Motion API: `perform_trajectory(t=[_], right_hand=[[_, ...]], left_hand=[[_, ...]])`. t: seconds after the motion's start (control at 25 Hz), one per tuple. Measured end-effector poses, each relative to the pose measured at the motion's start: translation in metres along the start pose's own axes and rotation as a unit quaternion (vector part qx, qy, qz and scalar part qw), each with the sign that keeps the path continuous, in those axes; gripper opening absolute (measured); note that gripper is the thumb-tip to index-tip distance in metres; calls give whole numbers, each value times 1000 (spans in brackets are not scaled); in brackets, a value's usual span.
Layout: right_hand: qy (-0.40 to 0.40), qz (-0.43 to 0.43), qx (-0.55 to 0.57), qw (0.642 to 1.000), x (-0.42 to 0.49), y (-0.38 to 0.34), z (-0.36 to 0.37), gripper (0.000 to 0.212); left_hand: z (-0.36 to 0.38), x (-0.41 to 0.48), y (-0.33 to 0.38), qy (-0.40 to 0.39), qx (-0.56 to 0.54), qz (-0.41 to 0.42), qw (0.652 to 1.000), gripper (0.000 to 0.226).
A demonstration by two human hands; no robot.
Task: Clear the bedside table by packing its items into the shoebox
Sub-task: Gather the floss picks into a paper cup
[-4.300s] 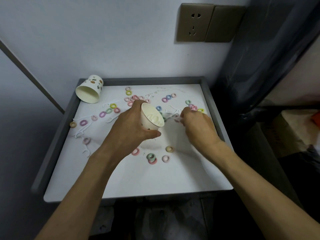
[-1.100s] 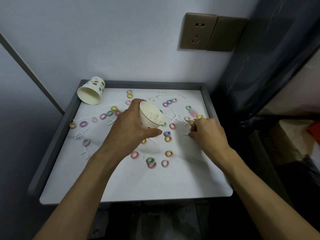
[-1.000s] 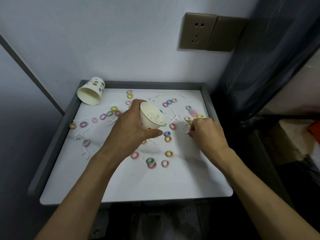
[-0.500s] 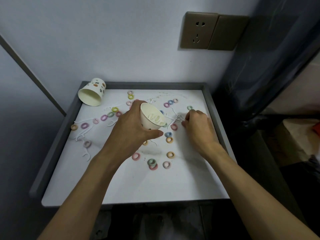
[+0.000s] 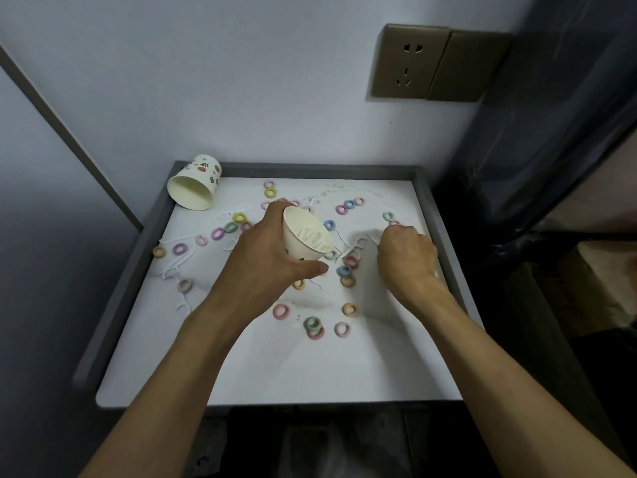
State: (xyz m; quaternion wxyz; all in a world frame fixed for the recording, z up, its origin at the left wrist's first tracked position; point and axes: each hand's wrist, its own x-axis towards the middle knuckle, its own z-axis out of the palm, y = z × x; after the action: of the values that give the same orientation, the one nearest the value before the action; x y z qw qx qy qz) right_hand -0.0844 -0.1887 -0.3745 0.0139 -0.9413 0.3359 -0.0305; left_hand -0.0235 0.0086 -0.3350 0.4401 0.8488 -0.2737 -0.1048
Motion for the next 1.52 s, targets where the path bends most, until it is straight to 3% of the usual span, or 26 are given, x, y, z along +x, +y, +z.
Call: perform_trajectory(t=[0.16, 0.24, 0.36, 0.4, 0.52, 0.68, 0.84, 0.92, 1.0, 1.24, 1.52], right_hand=[[56, 4, -8, 998, -4, 4, -10, 21], [97, -26, 63, 993, 0, 7, -22, 17], [14, -103, 323, 941, 2, 3, -53, 7], [-5, -151, 355, 922, -1, -1, -63, 12], [-31, -253, 360, 897, -14, -17, -75, 11], [-57, -299, 386, 871, -24, -30, -66, 16], [51, -189, 425, 884, -5, -11, -48, 8], [29, -92, 337, 936, 1, -3, -26, 11], [-23, -31, 259, 965, 3, -5, -3, 19], [-27, -10, 179, 983, 9, -35, 11, 46], [-19, 9, 179, 984, 10, -46, 7, 25]], left_hand=[[-2, 1, -1, -1, 12, -2, 1000, 78], [-2, 1, -3, 0, 20, -1, 1000, 81], [-1, 1, -3, 0, 29, 2, 1000, 82], [-1, 0, -2, -1, 34, 5, 999, 81], [0, -2, 2, -2, 36, 11, 999, 73], [2, -3, 5, -8, 7, 15, 1000, 63], [-2, -2, 5, 14, 28, 10, 999, 72], [-4, 0, 2, 30, 27, 0, 999, 74], [-6, 1, 0, 37, 34, -10, 999, 76], [-11, 0, -5, 39, 46, -13, 998, 77], [-15, -2, -10, 36, 47, -15, 998, 77]])
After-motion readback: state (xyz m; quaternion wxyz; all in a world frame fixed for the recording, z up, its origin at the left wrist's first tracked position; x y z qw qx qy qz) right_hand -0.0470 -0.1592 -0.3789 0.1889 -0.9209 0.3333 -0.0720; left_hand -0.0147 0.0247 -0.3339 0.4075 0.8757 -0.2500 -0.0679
